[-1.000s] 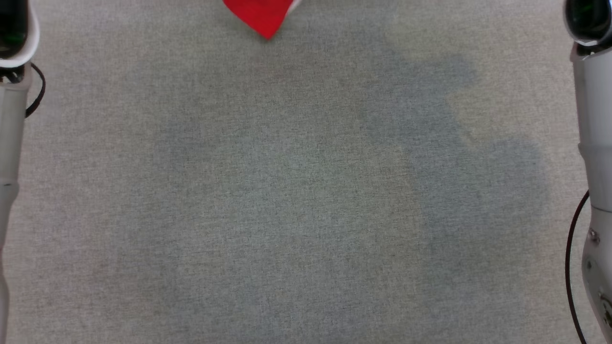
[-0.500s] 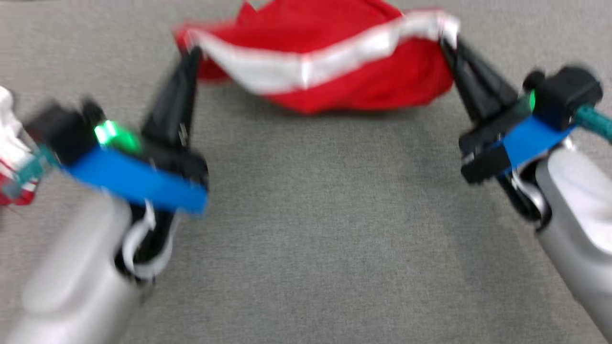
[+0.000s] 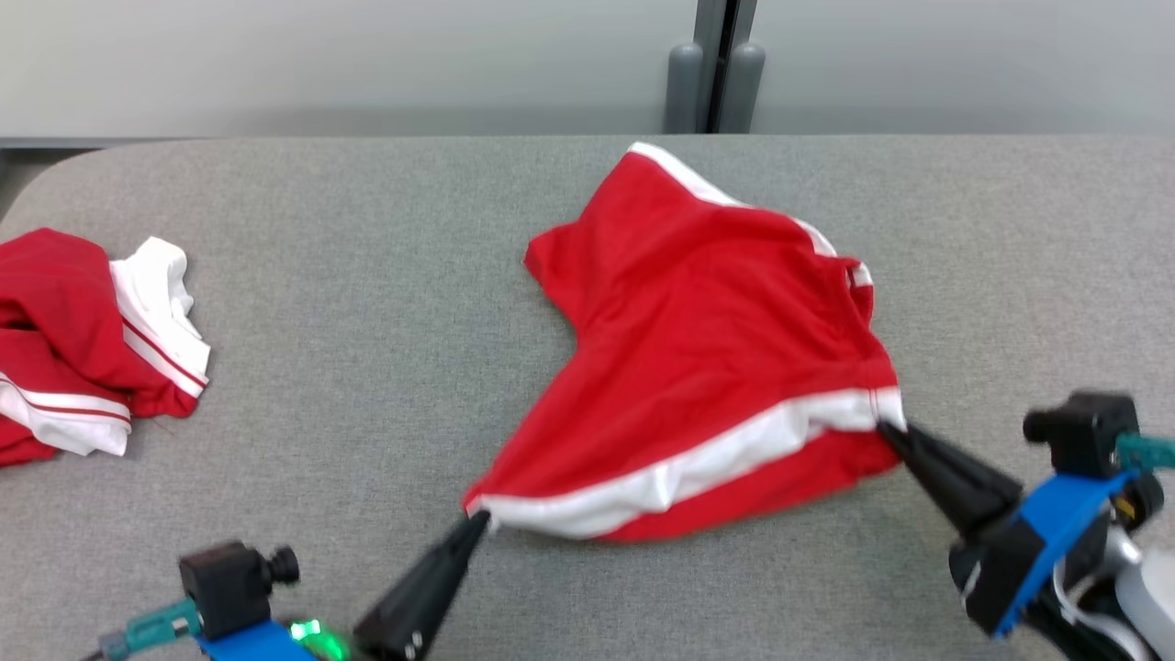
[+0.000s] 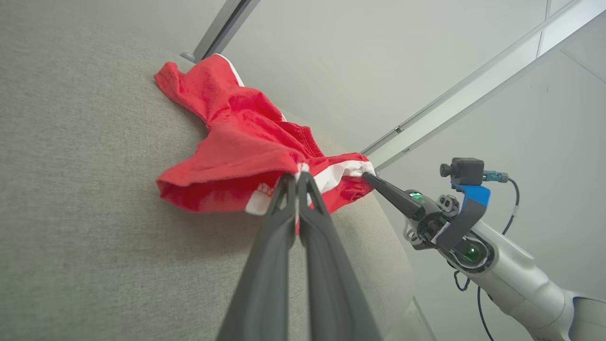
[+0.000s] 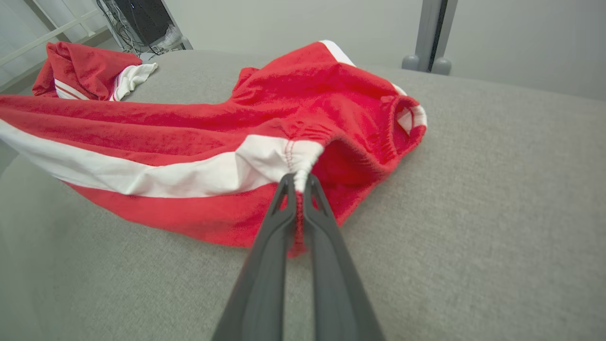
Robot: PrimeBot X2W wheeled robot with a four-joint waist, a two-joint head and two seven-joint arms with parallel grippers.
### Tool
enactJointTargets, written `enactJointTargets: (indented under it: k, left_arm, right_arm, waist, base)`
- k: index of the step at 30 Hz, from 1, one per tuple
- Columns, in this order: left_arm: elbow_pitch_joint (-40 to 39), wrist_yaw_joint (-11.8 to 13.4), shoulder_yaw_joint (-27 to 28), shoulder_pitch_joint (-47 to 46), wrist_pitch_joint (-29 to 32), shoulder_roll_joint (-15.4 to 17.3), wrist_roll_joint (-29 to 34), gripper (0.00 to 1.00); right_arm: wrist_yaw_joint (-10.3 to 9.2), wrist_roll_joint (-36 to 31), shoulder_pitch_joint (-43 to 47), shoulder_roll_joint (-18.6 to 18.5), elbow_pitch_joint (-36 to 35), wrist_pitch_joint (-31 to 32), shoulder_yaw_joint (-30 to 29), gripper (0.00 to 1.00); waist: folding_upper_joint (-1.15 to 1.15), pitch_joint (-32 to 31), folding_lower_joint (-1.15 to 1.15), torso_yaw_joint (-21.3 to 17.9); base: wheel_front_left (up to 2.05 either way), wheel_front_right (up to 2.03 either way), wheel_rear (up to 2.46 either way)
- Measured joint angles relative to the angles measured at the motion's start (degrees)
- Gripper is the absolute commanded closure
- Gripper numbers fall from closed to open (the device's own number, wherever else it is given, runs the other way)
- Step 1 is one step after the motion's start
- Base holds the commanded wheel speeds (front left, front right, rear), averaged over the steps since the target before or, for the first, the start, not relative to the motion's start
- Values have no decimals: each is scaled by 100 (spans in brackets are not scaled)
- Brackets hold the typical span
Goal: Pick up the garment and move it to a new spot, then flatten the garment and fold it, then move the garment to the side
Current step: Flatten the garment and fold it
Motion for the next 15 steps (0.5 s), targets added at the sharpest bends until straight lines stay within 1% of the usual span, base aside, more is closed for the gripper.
enactJointTargets:
  k: [4, 7, 11, 13, 15]
  left_arm:
    - [-392, 193, -149, 476, 299, 257, -394, 100]
    - [-702, 298, -234, 733, 447, 423, -638, 100]
    - [-923, 422, -92, 836, 309, 567, -600, 100]
    - [-909, 444, -74, 838, 282, 617, -519, 100]
    - [-847, 427, -55, 833, 209, 582, -446, 100]
  right_arm:
    - [0, 104, 789, 10, -213, 538, -425, 100]
    - [0, 181, 1407, 147, -264, 991, -859, 100]
    - [0, 21, 2203, 525, -526, 1425, -1709, 100]
    - [0, -107, 2545, 818, -817, 1607, -2058, 100]
    - [0, -324, 2808, 1093, -1126, 1761, -2357, 100]
  waist:
    - [0, -116, 1, -25]
    - [0, -155, 1, -37]
    - [0, -167, 1, -69]
    - [0, -144, 2, -137]
    - [0, -115, 2, -233]
  base:
    - [0, 0, 0]
    - [0, 0, 0]
    - [0, 0, 0]
    - [0, 0, 0]
    - [0, 0, 0]
